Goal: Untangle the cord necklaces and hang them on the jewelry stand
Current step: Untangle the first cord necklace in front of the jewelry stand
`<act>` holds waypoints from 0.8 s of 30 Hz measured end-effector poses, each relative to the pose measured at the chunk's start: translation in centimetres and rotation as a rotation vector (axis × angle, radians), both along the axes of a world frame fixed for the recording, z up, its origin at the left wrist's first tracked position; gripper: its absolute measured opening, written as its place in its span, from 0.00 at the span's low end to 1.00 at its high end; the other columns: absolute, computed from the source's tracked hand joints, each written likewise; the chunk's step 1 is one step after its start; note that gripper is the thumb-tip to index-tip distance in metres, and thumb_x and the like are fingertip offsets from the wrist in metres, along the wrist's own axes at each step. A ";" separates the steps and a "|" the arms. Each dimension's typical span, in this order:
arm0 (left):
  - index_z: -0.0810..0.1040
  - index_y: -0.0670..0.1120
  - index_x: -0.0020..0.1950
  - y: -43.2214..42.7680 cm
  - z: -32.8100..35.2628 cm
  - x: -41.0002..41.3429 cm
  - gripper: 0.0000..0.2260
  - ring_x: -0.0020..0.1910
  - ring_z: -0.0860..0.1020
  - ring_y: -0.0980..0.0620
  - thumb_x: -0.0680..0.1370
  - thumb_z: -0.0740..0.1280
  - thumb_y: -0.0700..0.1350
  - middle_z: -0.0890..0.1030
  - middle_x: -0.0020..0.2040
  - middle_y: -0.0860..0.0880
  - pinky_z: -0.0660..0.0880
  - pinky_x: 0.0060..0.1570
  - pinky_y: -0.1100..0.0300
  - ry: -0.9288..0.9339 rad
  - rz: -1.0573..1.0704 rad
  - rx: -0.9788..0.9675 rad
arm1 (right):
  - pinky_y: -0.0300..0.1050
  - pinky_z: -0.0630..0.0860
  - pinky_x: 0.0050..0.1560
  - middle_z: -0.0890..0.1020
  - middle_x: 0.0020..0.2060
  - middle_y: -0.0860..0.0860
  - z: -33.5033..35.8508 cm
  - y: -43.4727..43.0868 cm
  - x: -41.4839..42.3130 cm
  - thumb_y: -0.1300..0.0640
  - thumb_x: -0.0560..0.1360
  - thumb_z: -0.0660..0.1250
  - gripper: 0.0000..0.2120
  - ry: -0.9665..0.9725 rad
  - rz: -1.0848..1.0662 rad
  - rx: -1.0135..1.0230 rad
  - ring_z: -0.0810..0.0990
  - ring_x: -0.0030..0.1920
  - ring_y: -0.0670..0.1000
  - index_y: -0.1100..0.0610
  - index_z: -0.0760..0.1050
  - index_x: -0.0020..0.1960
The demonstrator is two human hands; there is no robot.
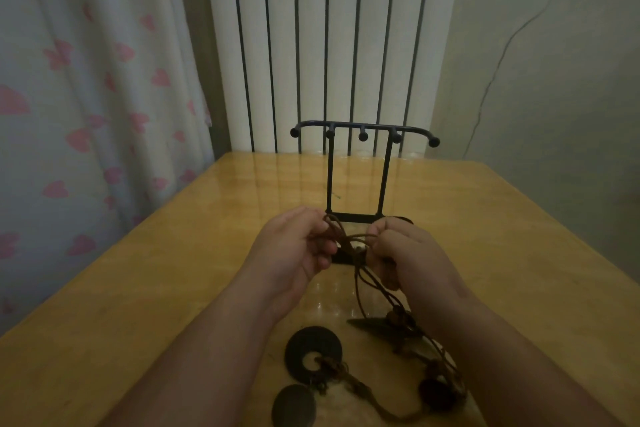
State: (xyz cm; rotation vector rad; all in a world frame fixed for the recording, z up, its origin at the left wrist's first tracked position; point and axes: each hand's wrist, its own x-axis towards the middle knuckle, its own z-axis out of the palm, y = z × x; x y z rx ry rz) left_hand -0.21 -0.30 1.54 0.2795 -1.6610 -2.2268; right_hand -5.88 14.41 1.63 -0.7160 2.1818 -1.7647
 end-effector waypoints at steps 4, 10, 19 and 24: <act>0.76 0.43 0.43 -0.1 0.0 0.0 0.08 0.30 0.73 0.54 0.77 0.58 0.36 0.78 0.35 0.48 0.70 0.28 0.62 0.011 -0.015 0.096 | 0.41 0.67 0.35 0.78 0.29 0.43 0.3 0.0 -0.1 0.61 0.74 0.64 0.10 0.009 0.009 0.003 0.73 0.30 0.42 0.50 0.78 0.37; 0.77 0.45 0.47 -0.1 0.0 0.1 0.07 0.27 0.67 0.55 0.78 0.60 0.36 0.70 0.30 0.51 0.64 0.26 0.62 -0.057 -0.050 -0.073 | 0.45 0.65 0.34 0.72 0.27 0.47 0.5 -0.1 0.2 0.52 0.80 0.60 0.14 -0.029 -0.069 -0.035 0.68 0.30 0.47 0.55 0.74 0.38; 0.82 0.54 0.52 0.3 0.0 0.5 0.08 0.35 0.71 0.56 0.81 0.65 0.45 0.76 0.37 0.55 0.67 0.33 0.61 -0.156 -0.036 -0.489 | 0.37 0.65 0.35 0.79 0.28 0.44 1.0 0.8 0.1 0.29 0.70 0.52 0.29 0.081 -0.020 0.226 0.75 0.27 0.38 0.50 0.79 0.38; 0.82 0.55 0.51 0.2 -0.2 0.5 0.06 0.35 0.71 0.54 0.80 0.66 0.46 0.78 0.39 0.53 0.68 0.33 0.60 -0.174 -0.057 -0.519 | 0.39 0.66 0.34 0.77 0.30 0.41 1.4 1.7 0.0 0.27 0.68 0.58 0.25 -0.061 0.149 0.416 0.72 0.33 0.42 0.48 0.77 0.42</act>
